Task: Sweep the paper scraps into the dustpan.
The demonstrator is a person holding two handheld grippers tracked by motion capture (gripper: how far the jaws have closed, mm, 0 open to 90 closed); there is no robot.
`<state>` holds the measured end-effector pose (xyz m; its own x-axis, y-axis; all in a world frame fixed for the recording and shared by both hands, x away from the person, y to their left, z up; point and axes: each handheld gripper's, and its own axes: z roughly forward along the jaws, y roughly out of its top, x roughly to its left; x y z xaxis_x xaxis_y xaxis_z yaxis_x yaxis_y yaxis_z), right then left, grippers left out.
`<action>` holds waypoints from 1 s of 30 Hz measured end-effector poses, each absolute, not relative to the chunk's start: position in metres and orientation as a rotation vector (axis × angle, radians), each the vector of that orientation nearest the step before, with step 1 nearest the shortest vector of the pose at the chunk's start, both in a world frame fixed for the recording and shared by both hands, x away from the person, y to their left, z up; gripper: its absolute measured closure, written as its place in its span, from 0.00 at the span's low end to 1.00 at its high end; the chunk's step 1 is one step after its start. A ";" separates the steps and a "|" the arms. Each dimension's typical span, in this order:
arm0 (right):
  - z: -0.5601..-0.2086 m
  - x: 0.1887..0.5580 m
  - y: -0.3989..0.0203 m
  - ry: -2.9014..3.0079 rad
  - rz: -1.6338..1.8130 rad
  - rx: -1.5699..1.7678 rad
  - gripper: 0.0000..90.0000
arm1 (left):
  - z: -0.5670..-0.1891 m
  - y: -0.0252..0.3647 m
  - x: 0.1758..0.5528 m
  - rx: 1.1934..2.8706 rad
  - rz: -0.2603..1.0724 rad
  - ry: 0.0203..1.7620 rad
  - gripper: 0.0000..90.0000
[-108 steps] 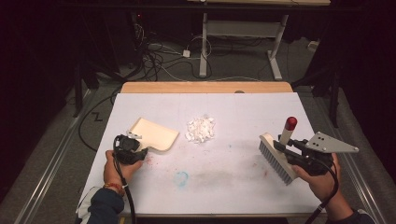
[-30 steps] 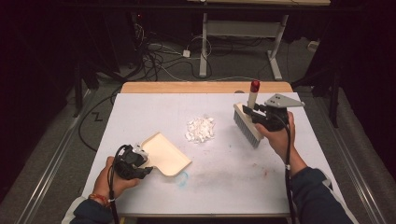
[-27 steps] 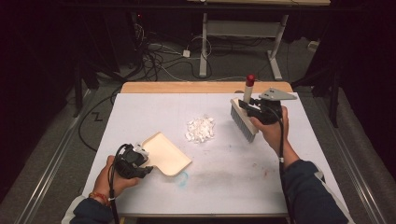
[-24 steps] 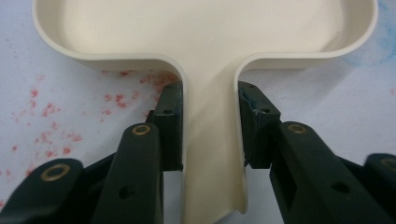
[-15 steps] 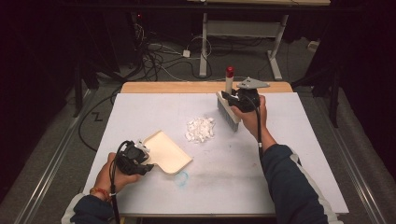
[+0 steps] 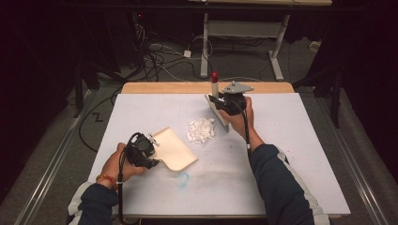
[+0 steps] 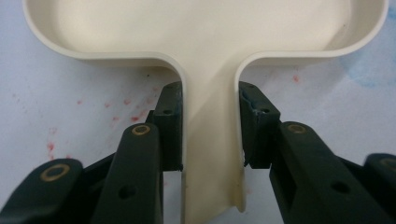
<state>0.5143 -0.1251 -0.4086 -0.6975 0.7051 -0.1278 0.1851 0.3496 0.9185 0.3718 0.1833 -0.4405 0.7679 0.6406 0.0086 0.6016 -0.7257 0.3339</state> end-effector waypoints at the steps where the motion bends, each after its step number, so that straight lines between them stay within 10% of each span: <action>1: -0.410 0.512 -0.124 2.110 1.364 0.761 0.78 | -0.441 0.183 0.373 2.649 0.173 0.956 0.71; 30: -0.419 0.467 -0.089 2.197 1.507 0.521 0.78 | -0.446 0.168 0.395 2.638 0.165 0.985 0.71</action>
<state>0.4670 -0.0886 -0.4189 -0.8400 0.5264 -0.1314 0.0669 0.3409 0.9377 0.3952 0.1684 -0.4465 0.7556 0.6551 -0.0035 0.6181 -0.7111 0.3350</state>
